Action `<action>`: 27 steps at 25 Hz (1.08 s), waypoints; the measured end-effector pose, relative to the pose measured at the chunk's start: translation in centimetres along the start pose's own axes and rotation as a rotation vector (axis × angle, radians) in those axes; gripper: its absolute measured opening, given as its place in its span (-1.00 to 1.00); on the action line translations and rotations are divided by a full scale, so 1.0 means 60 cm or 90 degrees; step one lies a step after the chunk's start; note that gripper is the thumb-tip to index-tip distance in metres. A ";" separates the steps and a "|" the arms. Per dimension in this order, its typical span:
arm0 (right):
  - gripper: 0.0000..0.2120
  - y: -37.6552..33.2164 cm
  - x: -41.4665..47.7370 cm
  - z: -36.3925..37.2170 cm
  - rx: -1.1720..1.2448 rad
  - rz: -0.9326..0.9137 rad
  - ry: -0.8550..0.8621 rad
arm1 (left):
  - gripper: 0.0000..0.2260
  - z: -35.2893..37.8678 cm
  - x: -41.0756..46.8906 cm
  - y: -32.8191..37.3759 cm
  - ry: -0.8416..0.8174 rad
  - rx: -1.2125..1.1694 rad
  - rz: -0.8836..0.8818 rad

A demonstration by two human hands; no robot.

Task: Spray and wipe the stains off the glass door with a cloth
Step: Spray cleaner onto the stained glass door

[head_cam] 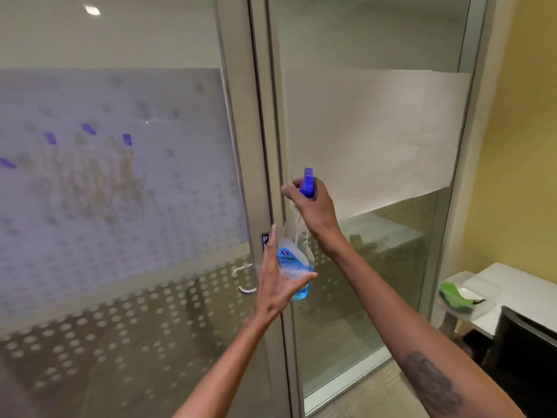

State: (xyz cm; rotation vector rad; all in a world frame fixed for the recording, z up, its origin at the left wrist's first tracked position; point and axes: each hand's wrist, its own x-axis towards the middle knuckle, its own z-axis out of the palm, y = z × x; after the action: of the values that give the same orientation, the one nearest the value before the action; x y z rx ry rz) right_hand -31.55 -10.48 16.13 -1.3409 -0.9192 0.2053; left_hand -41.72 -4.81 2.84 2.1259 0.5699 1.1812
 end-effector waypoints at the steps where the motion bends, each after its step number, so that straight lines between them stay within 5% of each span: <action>1: -0.83 -0.013 -0.018 0.026 0.048 0.007 -0.017 | 0.18 -0.026 -0.016 0.002 0.020 0.011 -0.007; 8: -0.86 -0.085 -0.093 0.232 0.207 -0.011 -0.132 | 0.10 -0.206 -0.078 -0.017 0.154 0.077 -0.068; 18: -0.81 -0.155 -0.107 0.526 0.203 0.015 -0.060 | 0.13 -0.457 -0.049 -0.114 0.213 0.157 -0.077; 27: -0.88 -0.176 -0.052 0.633 0.187 -0.021 -0.015 | 0.13 -0.543 0.016 -0.176 0.192 0.151 -0.072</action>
State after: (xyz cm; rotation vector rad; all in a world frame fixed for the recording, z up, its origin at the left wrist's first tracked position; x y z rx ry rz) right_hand -62.87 12.92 22.20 -1.0528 -0.8924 0.3189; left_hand -69.97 13.57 8.93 2.0856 0.9962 1.4398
